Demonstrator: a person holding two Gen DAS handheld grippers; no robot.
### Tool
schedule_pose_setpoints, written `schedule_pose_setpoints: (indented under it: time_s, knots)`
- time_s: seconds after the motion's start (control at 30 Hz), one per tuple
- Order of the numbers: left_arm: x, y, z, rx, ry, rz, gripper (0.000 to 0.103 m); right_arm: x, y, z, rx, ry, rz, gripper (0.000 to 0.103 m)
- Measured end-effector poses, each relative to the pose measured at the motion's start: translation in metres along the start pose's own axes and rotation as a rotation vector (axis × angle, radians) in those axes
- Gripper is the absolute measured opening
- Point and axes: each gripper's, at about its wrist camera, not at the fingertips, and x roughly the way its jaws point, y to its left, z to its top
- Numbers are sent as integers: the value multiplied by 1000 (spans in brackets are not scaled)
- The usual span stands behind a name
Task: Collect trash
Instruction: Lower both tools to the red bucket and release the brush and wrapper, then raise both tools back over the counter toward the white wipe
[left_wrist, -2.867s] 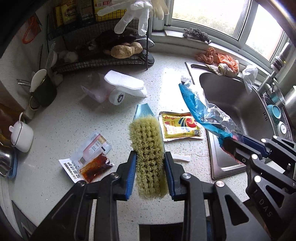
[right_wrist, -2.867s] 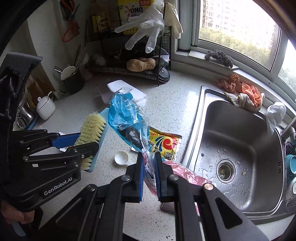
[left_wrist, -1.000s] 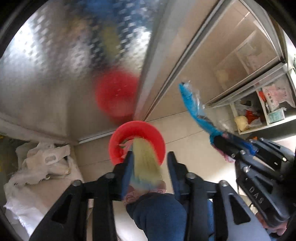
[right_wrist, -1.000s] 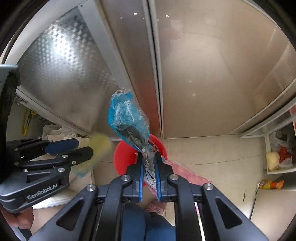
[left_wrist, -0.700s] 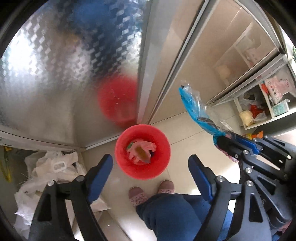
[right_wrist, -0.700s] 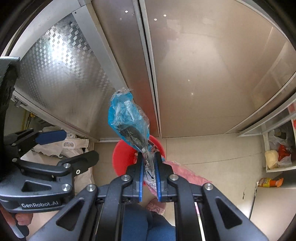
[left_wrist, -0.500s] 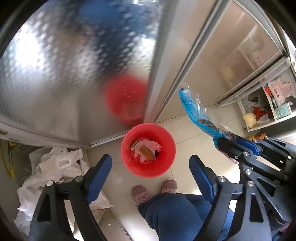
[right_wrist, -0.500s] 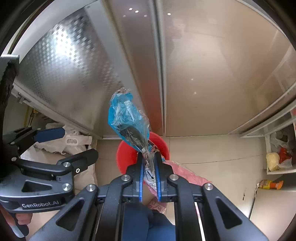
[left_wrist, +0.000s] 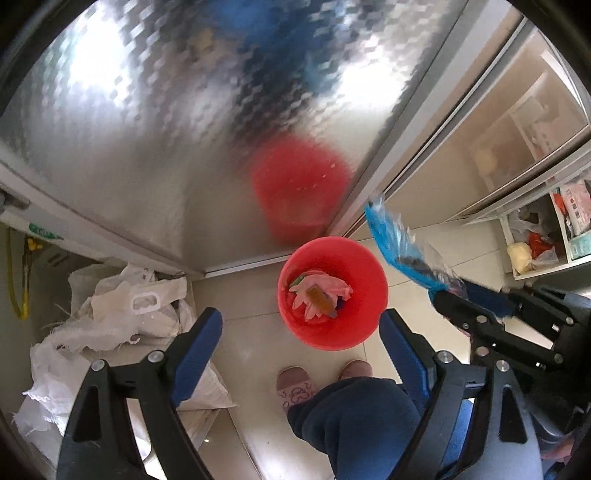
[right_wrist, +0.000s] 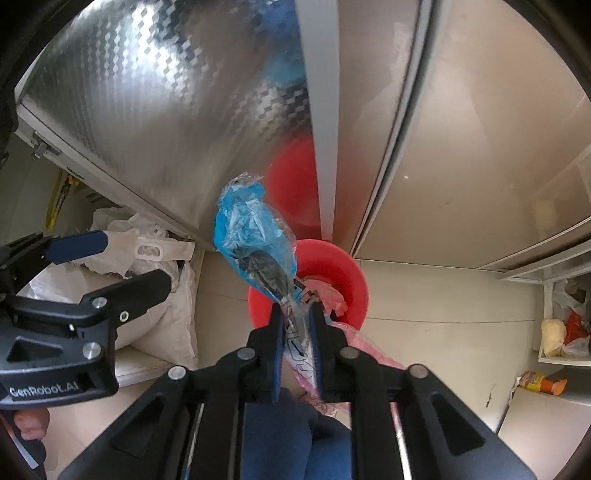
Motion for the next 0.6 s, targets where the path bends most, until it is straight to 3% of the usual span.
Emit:
schedule_pose_setpoints:
  time_s: [0.03, 0.07, 0.33, 0.6]
  knots:
    - [0, 1, -2, -2, 3, -4, 85, -1, 2, 0, -2, 1, -4, 40]
    - [-2, 3, -3, -5, 1, -3, 85, -2, 3, 0, 0, 4, -8, 44]
    - [-48, 5, -8, -24, -11, -7, 85, -49, 14, 3, -1, 3, -23, 47]
    - [-156, 7, 5, -35, -82, 24, 85, -149, 27, 26, -30, -60, 1, 48]
